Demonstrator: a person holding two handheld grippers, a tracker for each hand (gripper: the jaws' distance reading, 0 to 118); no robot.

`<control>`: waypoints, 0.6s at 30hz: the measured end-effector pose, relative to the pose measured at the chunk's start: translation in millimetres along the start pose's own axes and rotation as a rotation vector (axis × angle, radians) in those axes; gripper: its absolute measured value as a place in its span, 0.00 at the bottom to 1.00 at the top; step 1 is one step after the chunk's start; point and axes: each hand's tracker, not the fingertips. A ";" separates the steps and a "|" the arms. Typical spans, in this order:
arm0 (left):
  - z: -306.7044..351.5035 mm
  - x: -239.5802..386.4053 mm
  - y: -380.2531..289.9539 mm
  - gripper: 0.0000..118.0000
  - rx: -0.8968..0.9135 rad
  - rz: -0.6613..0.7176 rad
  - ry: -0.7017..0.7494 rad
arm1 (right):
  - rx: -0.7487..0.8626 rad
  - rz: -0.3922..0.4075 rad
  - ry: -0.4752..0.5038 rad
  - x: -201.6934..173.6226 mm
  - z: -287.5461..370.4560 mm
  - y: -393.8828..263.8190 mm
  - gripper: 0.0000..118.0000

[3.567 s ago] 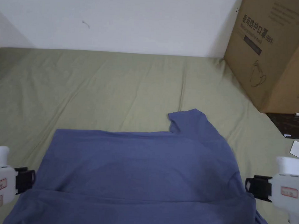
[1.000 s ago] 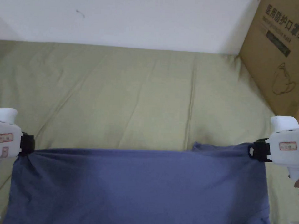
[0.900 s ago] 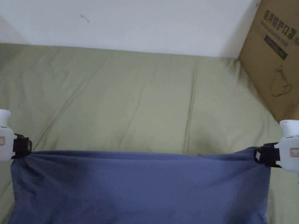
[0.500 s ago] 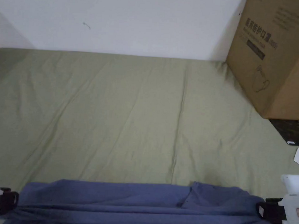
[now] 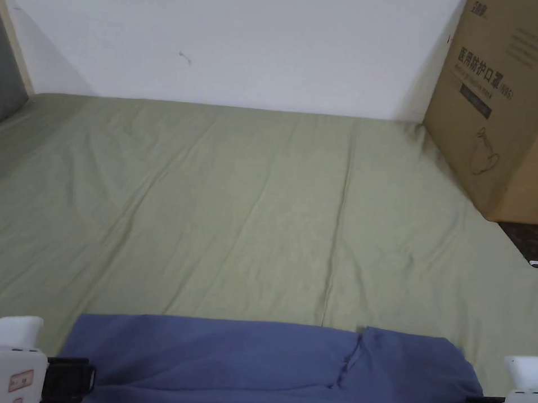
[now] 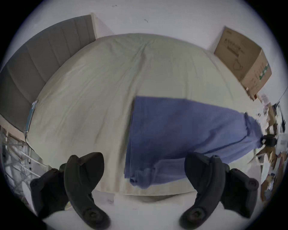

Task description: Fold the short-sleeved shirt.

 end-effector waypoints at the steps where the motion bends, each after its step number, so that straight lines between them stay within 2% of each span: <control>1: 6.9 -1.6 5.2 0.91 0.008 0.028 -0.025 | 0.021 -0.011 0.006 -1.0 6.6 4.7 0.61; 4: 27.7 2.9 17.2 0.91 0.071 0.058 -0.093 | 0.131 -0.039 0.039 -13.3 26.5 24.2 0.61; 5: 33.2 5.4 20.9 0.87 0.085 0.069 -0.116 | 0.156 -0.056 0.044 -19.3 30.0 31.7 0.60; 6: 37.1 9.7 23.0 0.74 0.094 0.079 -0.141 | 0.181 -0.061 0.062 -25.4 31.7 37.9 0.56; 7: 39.1 12.3 25.0 0.41 0.101 0.075 -0.172 | 0.206 -0.058 0.084 -32.7 32.2 43.9 0.38; 8: 38.3 14.3 25.6 0.10 0.103 0.075 -0.200 | 0.223 -0.056 0.087 -42.9 30.3 48.4 0.11; 9: 33.3 15.4 25.1 0.00 0.091 0.082 -0.205 | 0.232 -0.067 0.065 -53.1 25.5 52.4 0.00; 10: 31.3 16.3 23.3 0.00 0.091 0.089 -0.206 | 0.230 -0.065 0.064 -63.5 20.0 55.0 0.00; 14: 28.1 0.1 15.6 0.00 0.080 0.189 -0.240 | 0.206 -0.054 0.187 -102.1 6.6 56.5 0.00; 18: 30.1 -23.6 10.9 0.00 0.113 0.275 -0.280 | 0.197 -0.025 0.184 -136.4 -3.2 56.7 0.00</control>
